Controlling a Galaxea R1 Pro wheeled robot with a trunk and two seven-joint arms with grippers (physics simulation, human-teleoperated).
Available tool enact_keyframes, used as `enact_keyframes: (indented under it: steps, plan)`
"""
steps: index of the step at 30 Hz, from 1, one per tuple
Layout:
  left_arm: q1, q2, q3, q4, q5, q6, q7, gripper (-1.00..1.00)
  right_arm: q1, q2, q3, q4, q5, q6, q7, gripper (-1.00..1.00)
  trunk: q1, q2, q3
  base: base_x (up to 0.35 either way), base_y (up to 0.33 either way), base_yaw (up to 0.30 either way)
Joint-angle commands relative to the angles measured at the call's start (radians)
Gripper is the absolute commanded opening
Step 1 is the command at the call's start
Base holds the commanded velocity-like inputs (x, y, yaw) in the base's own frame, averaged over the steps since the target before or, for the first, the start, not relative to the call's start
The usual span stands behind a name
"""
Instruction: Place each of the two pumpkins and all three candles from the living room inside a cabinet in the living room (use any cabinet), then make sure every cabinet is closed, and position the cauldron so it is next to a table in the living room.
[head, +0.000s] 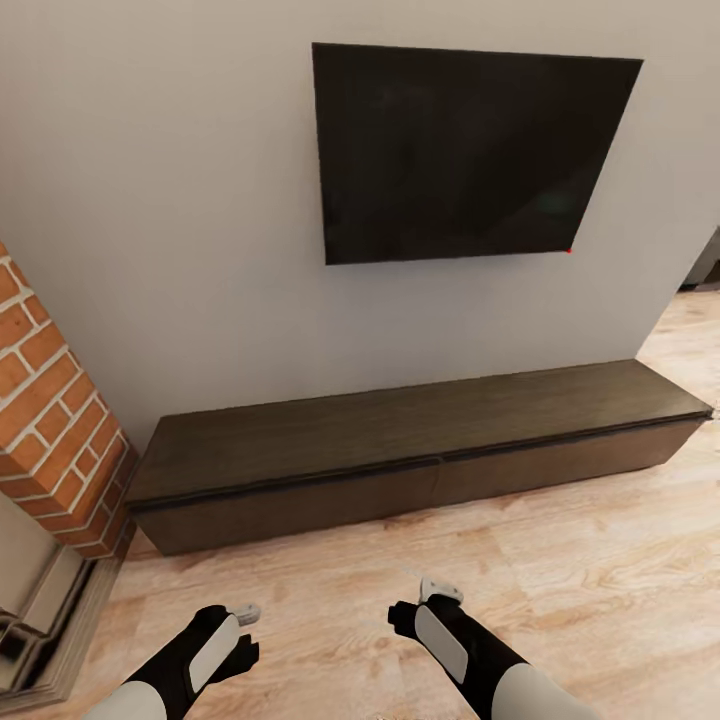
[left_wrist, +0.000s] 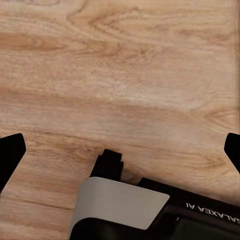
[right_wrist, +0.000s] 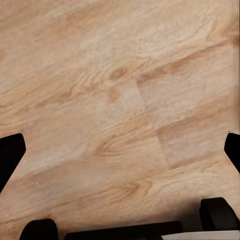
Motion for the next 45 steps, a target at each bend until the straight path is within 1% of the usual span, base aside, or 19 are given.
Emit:
enact_keyframes:
  steps: [1, 13, 24, 26, 28, 29, 30, 31, 33, 37, 40, 45]
  plan:
    - [0.000, 0.001, -0.008, -0.003, 0.011, 0.003, 0.009, 1.00, -0.001, 0.000, 0.007, -0.001, -0.007, 0.004, -0.009, 1.00, 0.000, -0.001, -0.002, 0.000, 0.000, -0.244]
    - [0.000, 0.001, -0.007, -0.003, 0.011, 0.003, 0.008, 1.00, -0.001, 0.000, 0.004, 0.001, -0.009, 0.003, -0.016, 1.00, 0.000, -0.001, -0.011, 0.000, 0.000, -0.247]
    - [0.000, 0.001, -0.007, -0.003, 0.017, 0.004, 0.005, 1.00, -0.002, 0.000, 0.002, 0.038, -0.010, -0.003, -0.010, 1.00, 0.000, -0.001, -0.019, 0.000, 0.000, -0.248]
    - [0.000, 0.002, -0.007, -0.003, 0.019, 0.004, -0.013, 1.00, -0.002, 0.000, 0.002, 0.039, -0.010, -0.007, -0.010, 1.00, 0.000, -0.001, -0.021, 0.000, 0.000, -0.246]
    - [0.000, 0.003, -0.007, -0.003, 0.017, 0.004, -0.050, 1.00, -0.001, 0.000, 0.002, 0.040, -0.010, -0.010, -0.010, 1.00, 0.000, -0.001, -0.023, 0.000, 0.000, -0.245]
    - [0.000, 0.003, -0.008, -0.002, 0.015, 0.003, -0.082, 1.00, -0.002, 0.000, 0.002, 0.040, -0.010, -0.012, -0.010, 1.00, 0.000, -0.001, -0.024, 0.000, 0.000, -0.245]
    - [0.000, 0.004, -0.008, -0.001, 0.014, 0.003, -0.096, 1.00, -0.001, 0.000, 0.002, 0.040, -0.010, -0.012, -0.010, 1.00, 0.000, -0.001, -0.025, 0.000, 0.000, -0.245]
    - [0.000, 0.005, -0.009, 0.008, 0.011, 0.003, -0.129, 1.00, -0.001, 0.000, 0.002, 0.041, -0.010, -0.014, -0.010, 1.00, 0.000, -0.001, -0.026, 0.000, 0.000, -0.245]
    - [0.000, 0.005, -0.011, 0.021, 0.007, 0.002, -0.152, 1.00, -0.001, 0.000, 0.001, 0.041, -0.010, -0.014, -0.009, 1.00, 0.000, -0.001, -0.028, 0.000, 0.000, -0.244]
    - [0.000, 0.005, -0.012, 0.029, 0.005, 0.001, -0.164, 1.00, -0.001, 0.000, 0.001, 0.042, -0.010, -0.017, -0.010, 1.00, 0.000, -0.001, -0.031, 0.000, 0.000, -0.243]
    - [0.000, 0.005, -0.012, 0.031, 0.004, 0.001, -0.166, 1.00, -0.001, -0.001, 0.001, 0.042, -0.011, -0.033, -0.010, 1.00, 0.000, -0.001, -0.034, 0.000, 0.000, -0.242]
    - [0.000, 0.006, -0.012, 0.031, 0.003, 0.000, -0.167, 1.00, -0.001, -0.001, 0.001, 0.044, -0.011, -0.039, -0.010, 1.00, 0.000, -0.001, -0.039, 0.000, 0.000, -0.241]
